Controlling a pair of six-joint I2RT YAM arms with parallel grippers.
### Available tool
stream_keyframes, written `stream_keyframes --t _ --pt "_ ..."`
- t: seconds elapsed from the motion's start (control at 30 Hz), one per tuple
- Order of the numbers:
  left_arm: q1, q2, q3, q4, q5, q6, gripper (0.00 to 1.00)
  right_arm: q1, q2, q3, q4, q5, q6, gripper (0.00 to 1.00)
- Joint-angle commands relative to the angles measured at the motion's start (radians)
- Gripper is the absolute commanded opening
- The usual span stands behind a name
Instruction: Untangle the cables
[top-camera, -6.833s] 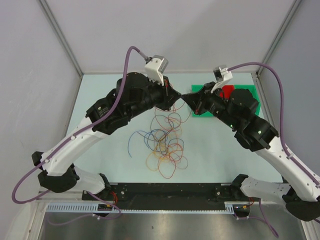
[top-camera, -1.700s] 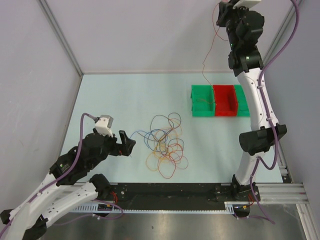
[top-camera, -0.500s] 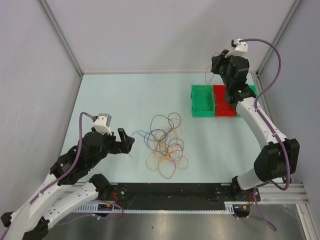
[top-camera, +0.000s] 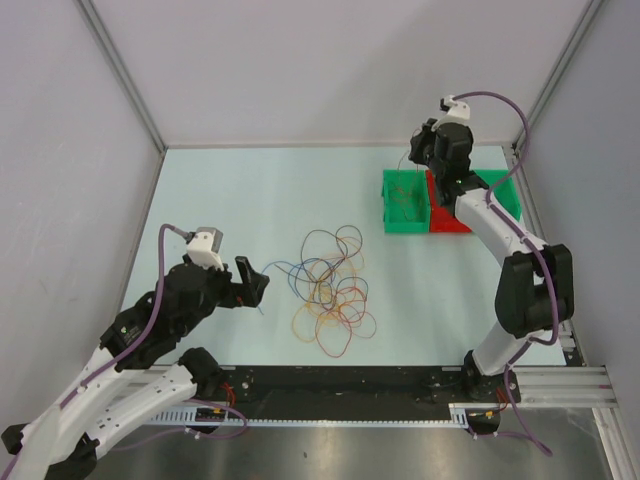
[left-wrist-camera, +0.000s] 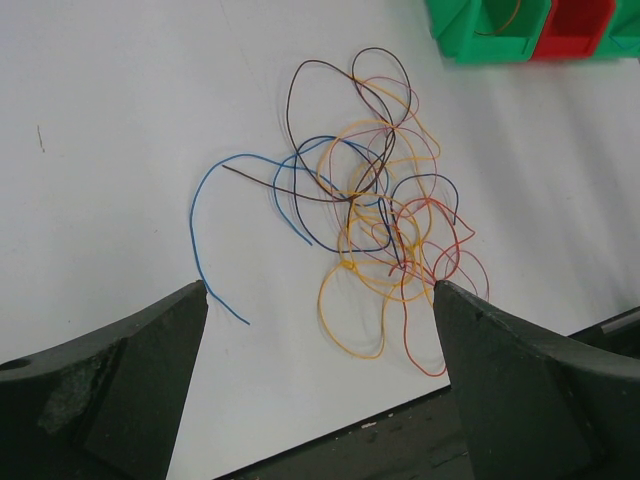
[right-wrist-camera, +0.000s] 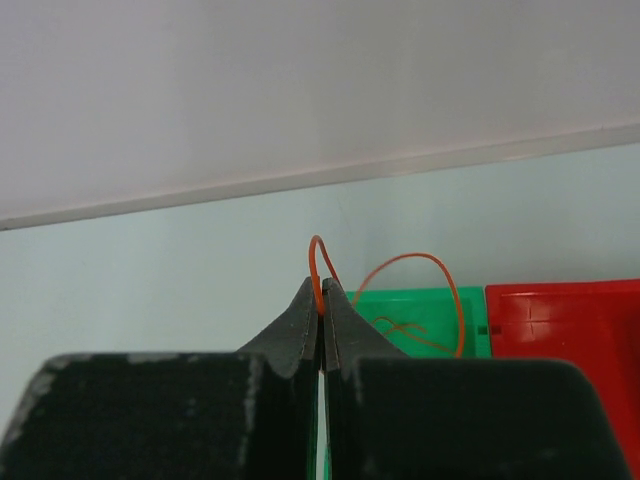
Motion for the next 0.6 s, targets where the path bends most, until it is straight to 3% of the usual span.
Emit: stream_keyframes --t 0.0,0.57 --pt "0.007 -0.006 -0.002 0.019 -0.005 0.017 1.00 -0.001 0.051 0.002 0.077 0.000 0.008 0.00" --pt "0.016 -0.002 -0.002 0.016 -0.008 0.015 1.00 -0.010 0.239 0.002 0.063 -0.020 0.045 0.00"
